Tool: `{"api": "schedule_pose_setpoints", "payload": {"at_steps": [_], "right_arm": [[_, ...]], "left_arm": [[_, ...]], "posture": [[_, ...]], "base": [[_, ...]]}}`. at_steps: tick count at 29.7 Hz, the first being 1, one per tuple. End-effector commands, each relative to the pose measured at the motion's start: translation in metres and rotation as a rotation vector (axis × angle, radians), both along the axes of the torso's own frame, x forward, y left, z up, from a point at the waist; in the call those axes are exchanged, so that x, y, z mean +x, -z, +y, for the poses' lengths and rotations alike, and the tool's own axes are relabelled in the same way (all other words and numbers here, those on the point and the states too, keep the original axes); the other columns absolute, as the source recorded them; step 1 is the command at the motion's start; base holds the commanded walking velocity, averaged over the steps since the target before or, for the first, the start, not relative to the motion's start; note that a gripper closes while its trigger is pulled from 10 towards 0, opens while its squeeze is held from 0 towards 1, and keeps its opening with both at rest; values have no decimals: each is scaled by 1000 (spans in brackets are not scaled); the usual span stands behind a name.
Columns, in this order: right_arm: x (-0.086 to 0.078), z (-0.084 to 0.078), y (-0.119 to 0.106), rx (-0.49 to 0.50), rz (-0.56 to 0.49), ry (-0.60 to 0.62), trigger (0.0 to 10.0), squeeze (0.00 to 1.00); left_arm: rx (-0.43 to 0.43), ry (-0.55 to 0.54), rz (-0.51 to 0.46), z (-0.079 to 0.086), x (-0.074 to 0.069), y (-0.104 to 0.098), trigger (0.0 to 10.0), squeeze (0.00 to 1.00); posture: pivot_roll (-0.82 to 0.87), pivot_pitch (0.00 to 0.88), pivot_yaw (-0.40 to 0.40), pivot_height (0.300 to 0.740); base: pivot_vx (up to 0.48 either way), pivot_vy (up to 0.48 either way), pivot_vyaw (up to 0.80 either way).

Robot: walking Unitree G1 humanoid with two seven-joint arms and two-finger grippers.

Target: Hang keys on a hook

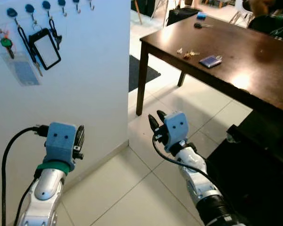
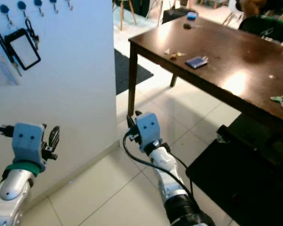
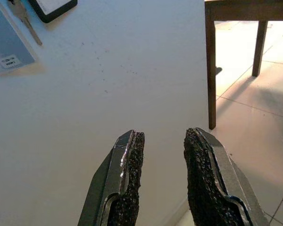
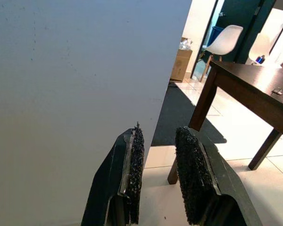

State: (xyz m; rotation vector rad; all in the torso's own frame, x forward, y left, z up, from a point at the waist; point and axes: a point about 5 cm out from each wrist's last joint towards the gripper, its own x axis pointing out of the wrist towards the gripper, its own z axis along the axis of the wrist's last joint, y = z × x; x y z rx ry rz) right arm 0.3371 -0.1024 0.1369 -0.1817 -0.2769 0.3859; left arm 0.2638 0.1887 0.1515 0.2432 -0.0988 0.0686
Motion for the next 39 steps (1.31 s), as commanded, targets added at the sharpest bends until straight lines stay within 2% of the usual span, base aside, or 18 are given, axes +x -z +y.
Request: {"api": "schedule_pose_setpoints", "payload": {"at_steps": [1, 16, 39], "right_arm": [[0, 2, 3, 11, 20, 5, 10000, 0], [2, 2, 2, 14, 27, 11, 10000, 0], [3, 2, 2, 5, 26, 19, 10000, 0]], "left_arm": [[-2, -10, 31, 4, -1, 6, 10000, 0], [-3, -28, 30, 6, -1, 5, 10000, 0], [-1, -30, 26, 6, 0, 4, 10000, 0]], "posture": [[-36, 46, 75, 740], [-23, 45, 68, 740], [-20, 44, 67, 740]], "base": [[0, 0, 0], [0, 0, -53], [0, 0, -800]]}}
